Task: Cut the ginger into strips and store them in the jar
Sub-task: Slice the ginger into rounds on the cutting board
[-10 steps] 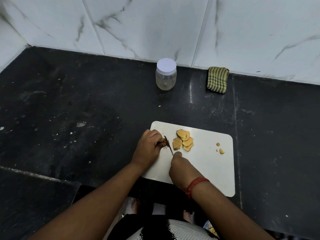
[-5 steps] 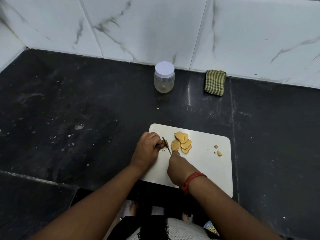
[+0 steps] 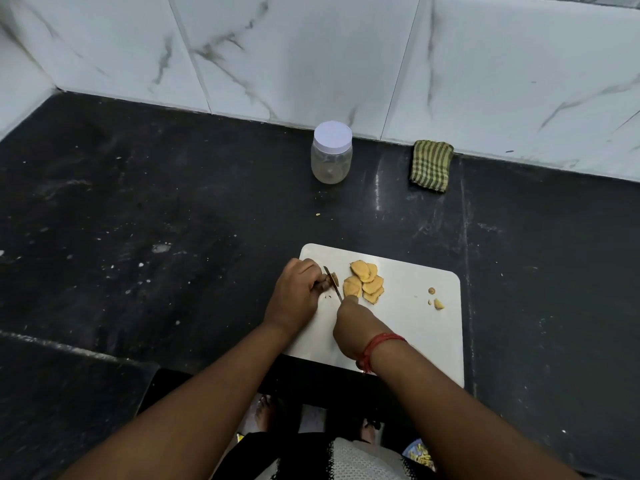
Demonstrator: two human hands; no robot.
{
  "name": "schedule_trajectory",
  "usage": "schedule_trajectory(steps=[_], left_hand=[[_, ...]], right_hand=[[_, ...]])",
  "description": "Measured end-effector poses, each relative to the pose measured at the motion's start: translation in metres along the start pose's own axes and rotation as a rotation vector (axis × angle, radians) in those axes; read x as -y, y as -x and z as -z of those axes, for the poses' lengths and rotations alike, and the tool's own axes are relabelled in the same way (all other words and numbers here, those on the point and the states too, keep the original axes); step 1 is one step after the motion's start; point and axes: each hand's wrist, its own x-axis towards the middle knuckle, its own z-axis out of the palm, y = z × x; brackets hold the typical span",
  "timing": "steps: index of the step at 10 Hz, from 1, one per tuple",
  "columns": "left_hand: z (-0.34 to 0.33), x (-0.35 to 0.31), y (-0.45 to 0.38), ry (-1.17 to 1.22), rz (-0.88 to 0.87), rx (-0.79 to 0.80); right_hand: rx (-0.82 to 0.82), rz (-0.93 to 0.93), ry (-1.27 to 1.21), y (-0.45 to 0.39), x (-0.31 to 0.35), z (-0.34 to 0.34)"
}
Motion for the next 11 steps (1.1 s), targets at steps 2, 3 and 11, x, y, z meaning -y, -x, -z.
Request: schedule_trajectory(steps=[2, 3, 11], left_hand=[[-0.001, 0.001, 0.001, -0.015, 0.020, 0.015], [-0.002, 0.000, 0.001, -0.009, 0.065, 0.004], [-0.001, -0.011, 0.002, -0.050, 0.181, -0.017]], right_hand=[[-0.083, -0.151, -0.566, -0.001, 0.008, -0.004], [-0.123, -0.173, -0.702, -0.001, 0.008, -0.009], [-0.125, -0.103, -0.513, -0.003, -0.005, -0.036]])
